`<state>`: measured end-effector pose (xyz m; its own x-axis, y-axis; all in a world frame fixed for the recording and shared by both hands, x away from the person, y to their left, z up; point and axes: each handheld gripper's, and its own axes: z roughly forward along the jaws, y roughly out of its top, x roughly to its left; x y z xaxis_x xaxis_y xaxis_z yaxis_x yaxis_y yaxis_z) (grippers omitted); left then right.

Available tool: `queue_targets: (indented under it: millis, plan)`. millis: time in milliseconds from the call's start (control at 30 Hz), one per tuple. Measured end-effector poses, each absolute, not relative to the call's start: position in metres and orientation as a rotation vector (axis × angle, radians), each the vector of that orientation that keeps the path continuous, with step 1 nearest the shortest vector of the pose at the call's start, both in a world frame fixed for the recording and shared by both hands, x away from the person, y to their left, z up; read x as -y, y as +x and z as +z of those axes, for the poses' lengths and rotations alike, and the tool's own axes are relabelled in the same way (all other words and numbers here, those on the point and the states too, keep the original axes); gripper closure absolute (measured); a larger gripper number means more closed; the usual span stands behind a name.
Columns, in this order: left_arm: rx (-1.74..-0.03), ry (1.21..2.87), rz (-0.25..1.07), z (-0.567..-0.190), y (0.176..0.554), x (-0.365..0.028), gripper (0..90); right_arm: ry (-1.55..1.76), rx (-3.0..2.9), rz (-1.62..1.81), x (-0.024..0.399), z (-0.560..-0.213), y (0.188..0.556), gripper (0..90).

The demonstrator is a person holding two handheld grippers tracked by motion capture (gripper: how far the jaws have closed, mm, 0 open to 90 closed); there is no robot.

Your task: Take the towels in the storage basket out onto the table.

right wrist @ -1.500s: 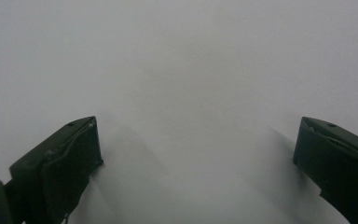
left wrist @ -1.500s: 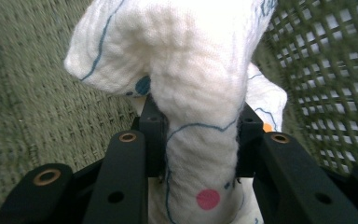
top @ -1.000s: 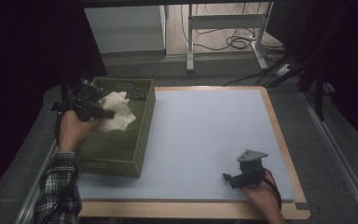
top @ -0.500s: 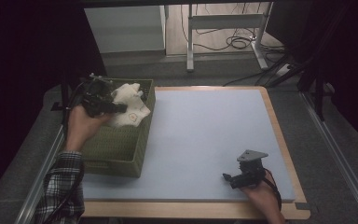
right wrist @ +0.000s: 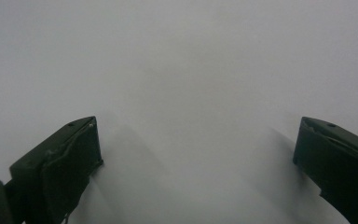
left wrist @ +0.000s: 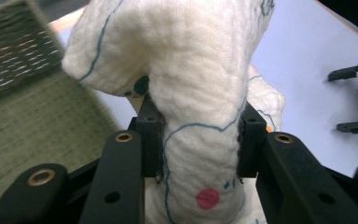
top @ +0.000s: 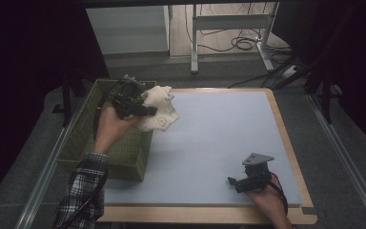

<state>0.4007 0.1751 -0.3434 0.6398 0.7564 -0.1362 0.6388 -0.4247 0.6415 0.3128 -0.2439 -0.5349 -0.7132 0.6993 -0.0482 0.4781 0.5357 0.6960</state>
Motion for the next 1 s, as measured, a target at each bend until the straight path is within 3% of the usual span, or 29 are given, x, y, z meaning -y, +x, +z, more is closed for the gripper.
queue_targets:
  millis: [467, 733, 1000]
  plan:
    - [-0.943, 2.206, 0.166, -0.369, 0.403, -0.099, 61.7, 0.976, -2.457, 0.969, 0.244, -0.535, 0.313, 0.8]
    - [-0.894, 2.227, 0.125, -0.406, 0.405, -0.055, 61.3, 0.976, -2.458, 0.969, 0.244, -0.535, 0.313, 0.8]
    - [-0.909, 2.223, 0.133, -0.438, 0.409, -0.036, 61.0, 0.977, -2.456, 0.969, 0.244, -0.535, 0.313, 0.9]
